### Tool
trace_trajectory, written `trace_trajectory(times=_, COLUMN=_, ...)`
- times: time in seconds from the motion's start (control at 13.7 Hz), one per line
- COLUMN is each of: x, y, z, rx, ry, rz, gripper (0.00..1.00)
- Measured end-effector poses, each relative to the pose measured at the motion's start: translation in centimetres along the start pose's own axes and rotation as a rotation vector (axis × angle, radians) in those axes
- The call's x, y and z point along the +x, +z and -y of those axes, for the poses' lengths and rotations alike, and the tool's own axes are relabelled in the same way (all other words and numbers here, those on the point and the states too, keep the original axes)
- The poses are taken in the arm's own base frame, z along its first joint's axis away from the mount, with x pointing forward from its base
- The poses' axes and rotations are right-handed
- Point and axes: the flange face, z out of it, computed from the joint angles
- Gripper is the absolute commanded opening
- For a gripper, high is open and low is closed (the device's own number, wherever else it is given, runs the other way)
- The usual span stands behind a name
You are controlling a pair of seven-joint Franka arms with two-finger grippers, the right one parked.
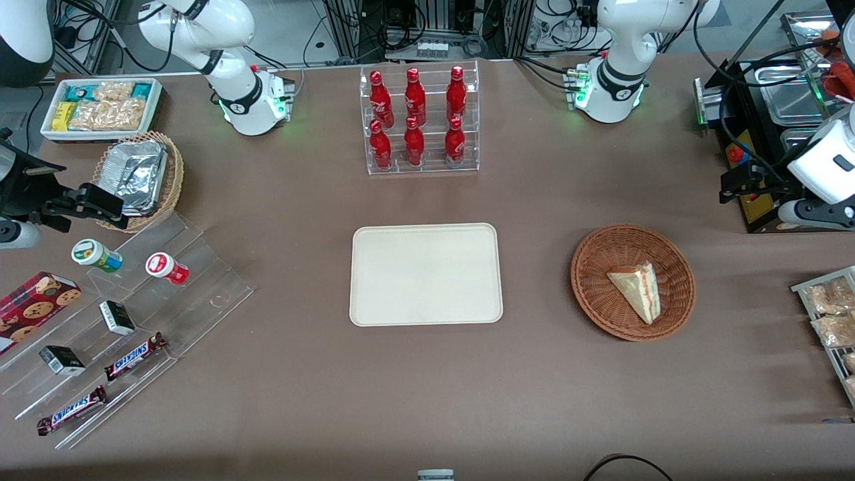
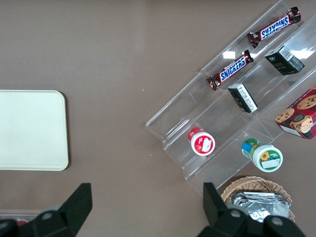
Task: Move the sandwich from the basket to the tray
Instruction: 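Move the left gripper over the wicker basket above the sandwich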
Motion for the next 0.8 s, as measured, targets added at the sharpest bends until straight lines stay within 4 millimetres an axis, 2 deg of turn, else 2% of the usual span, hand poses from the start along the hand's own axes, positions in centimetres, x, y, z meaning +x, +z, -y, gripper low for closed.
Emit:
trace_trajectory(times=0.22, x=0.4, y=0.4, z=-0.8, rx=0.005, ry=-0.011, rz=0.009, gripper=1.0)
trace_trajectory(times=0.37, x=1.4, y=2.1, z=-0.8, rx=0.011, ry=-0.107, rz=0.023, gripper=1.0)
trace_trajectory(times=0.44, x=2.2, y=3.6, z=-0.6, rx=0.02, ry=-0.172, rz=0.025, gripper=1.0)
trace_trajectory(times=0.59, x=3.6, y=8.0, z=-0.4, rx=0.026, ry=-0.313, rz=0.003, gripper=1.0)
trace_trajectory(times=0.8, x=4.4, y=14.9, z=-0.7, rx=0.018, ry=-0.552, rz=-0.045, gripper=1.0)
